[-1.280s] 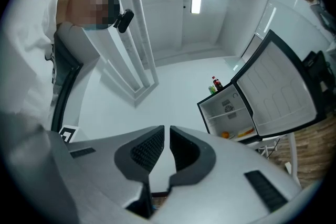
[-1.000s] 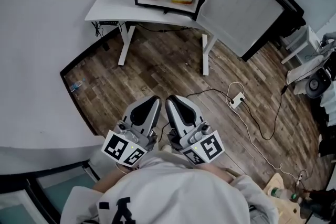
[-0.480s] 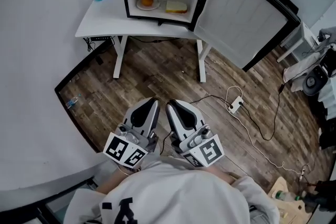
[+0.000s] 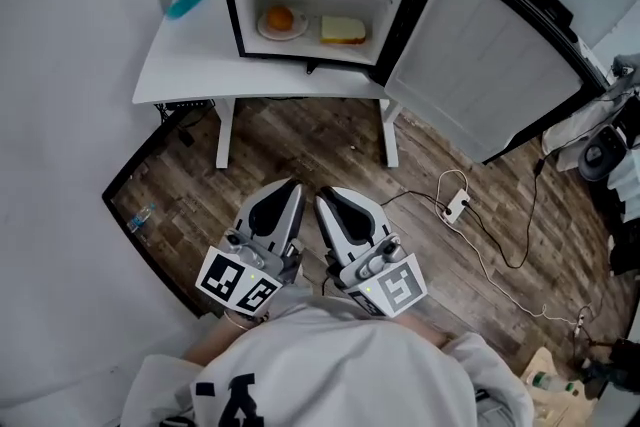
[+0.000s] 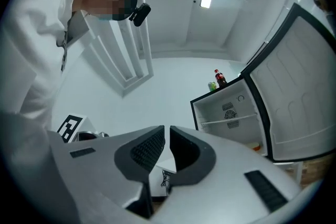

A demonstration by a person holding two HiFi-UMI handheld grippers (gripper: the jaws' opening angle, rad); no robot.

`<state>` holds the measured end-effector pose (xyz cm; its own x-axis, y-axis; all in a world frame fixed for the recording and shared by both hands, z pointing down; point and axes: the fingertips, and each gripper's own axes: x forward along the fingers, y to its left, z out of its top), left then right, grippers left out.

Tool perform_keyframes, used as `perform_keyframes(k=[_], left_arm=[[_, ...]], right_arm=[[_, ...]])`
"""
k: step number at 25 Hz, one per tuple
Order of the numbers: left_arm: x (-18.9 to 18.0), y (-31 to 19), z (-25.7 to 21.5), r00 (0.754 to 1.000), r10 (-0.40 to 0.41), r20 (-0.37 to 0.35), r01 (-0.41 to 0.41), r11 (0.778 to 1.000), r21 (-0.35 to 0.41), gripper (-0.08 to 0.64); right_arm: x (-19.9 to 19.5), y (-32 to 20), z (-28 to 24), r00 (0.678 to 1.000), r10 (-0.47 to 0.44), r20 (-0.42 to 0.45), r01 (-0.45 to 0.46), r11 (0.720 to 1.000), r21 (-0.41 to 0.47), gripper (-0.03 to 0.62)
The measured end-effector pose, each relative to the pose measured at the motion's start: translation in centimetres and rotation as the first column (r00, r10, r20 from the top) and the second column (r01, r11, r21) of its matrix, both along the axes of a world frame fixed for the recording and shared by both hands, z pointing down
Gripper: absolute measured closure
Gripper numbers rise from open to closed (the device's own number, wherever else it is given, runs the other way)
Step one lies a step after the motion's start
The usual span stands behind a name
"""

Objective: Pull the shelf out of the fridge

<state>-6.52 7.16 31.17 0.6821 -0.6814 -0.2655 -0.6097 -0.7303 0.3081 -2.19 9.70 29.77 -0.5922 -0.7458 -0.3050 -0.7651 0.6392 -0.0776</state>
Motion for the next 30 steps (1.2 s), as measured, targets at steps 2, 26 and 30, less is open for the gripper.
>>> perform_keyframes(k=[2,26,30], left_arm=[[-0.7,-1.6,-0.1,1.0,0.003,0.001,-0.003,1.0,0.0,0.546],[-3.0,-8.1,-0.2,1.0,0.022,0.0,-0.022,1.0,0.017,0.546],[-3.7,-8.2,0.2,0.999,0.033,0.006,-0.033,0.999,0.009,0.546]], right_arm=[[-0.3,-1.7,-0.1,1.0,0.014,0.007,-0.014,1.0,-0.009,0.54],[-1.9,-8.9,0.2,0.998,0.062,0.017,-0.061,0.997,-0.046,0.54],[-2.5,-8.8,0.8,0.997,0.072,0.027,-0.07,0.996,-0.059,0.541]])
